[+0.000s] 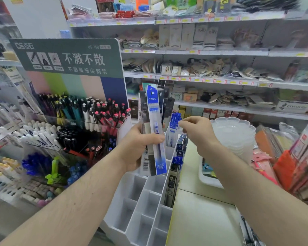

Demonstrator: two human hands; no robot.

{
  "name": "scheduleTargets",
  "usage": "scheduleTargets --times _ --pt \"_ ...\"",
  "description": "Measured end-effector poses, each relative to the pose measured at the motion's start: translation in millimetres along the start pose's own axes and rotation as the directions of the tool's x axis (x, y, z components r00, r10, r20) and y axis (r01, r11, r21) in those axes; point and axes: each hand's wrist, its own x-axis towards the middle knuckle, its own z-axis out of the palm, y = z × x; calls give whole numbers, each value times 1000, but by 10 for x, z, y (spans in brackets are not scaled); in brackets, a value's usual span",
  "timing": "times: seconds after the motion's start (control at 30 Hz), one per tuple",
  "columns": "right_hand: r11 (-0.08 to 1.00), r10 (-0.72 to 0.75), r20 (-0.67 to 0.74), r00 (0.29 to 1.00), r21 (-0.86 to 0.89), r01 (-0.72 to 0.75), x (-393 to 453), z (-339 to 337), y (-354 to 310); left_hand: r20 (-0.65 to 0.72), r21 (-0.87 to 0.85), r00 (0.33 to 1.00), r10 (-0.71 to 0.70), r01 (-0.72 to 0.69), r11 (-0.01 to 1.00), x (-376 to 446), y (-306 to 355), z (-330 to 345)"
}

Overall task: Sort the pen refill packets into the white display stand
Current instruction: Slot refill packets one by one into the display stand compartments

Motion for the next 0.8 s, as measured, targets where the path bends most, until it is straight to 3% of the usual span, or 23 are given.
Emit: scheduleTargets --times 0.1,0.27,0.4,0.53,0.63,0.73,0.8 --pt "964 -58 133 989 266 20 -436 -100 -326 3 70 1000 -12 12 997 18 -25 19" --pt "980 -200 237 951 66 190 -676 18 -425 33 139 999 -17 13 990 16 -49 15" --pt "980 -186 254 949 120 160 -693 12 -382 89 80 992 -86 79 994 -8 -12 -13" --pt "954 -194 140 971 259 154 -633 -82 -350 -19 134 996 -92 94 987 -10 26 15" --pt "936 -140 -105 985 309 166 -407 -238 -286 -140 113 990 -31 47 993 -9 43 18" --pt "972 -123 -269 955 162 170 -84 -288 -39 -248 41 969 -3 14 999 9 46 13" --pt "992 -114 -192 975 31 122 88 -203 183 -262 17 965 -10 15 1000 24 37 18"
